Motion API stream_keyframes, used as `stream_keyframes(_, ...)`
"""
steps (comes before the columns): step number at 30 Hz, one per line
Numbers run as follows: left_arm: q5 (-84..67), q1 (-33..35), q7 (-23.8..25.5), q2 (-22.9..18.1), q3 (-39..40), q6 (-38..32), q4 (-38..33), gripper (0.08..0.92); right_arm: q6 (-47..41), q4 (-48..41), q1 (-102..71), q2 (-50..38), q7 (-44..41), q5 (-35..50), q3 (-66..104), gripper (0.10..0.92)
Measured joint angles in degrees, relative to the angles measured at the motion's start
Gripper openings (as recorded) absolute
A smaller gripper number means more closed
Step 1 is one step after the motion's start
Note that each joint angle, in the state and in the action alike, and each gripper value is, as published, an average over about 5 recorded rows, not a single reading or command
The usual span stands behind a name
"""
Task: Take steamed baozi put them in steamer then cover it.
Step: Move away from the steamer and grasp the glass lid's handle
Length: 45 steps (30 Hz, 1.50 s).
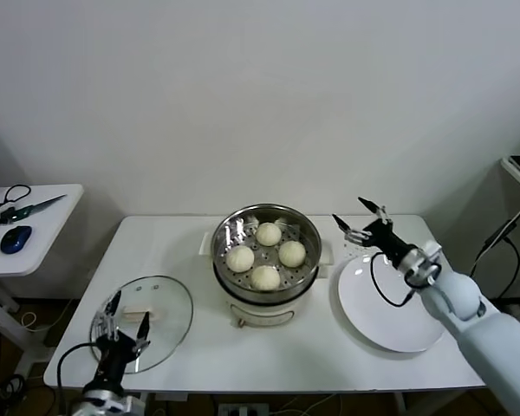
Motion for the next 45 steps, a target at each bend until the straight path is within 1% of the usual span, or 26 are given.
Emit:
stream_keyframes(7, 16.99, -1.72, -0.98, 0.22, 0.16, -1.12, 4.02, 0.823, 0.56, 0.34, -10.85, 4.39, 0.15, -2.86, 10.33, 0.823)
stream_keyframes(15, 25.46, -6.1, -4.35, -0.02, 0.23, -0.28, 11.8, 0.823, 1.2, -0.12, -17.42, 6.83, 0.06, -5.51, 15.57, 0.823)
stream_keyframes(22, 28.7, -10.3, -7.43, 0.47, -0.14, 1.2, 18.57, 0.823, 1.44, -0.37, -20.39, 8.4, -0.03, -7.69, 17.7, 0.823)
stream_keyframes(29, 29.98, -14.0, -9.67, 0.72, -0.27, 3.14, 23.57, 0.823, 1.8, -0.95, -21.89, 9.7, -0.09, -9.66, 18.93, 0.823)
stream_keyframes(43, 28.48, -19.46, -12.77, 1.35, 0.45, 4.61, 29.74, 0.823, 2.93, -2.45, -23.59, 11.52, -0.82, -13.32, 20.29, 0.823)
stream_keyframes(45, 27.96, -19.92, -12.96, 1.35, 0.57, 4.61, 30.35, 0.809, 3.1, -2.71, -23.71, 11.76, -1.02, -13.85, 20.33, 0.823)
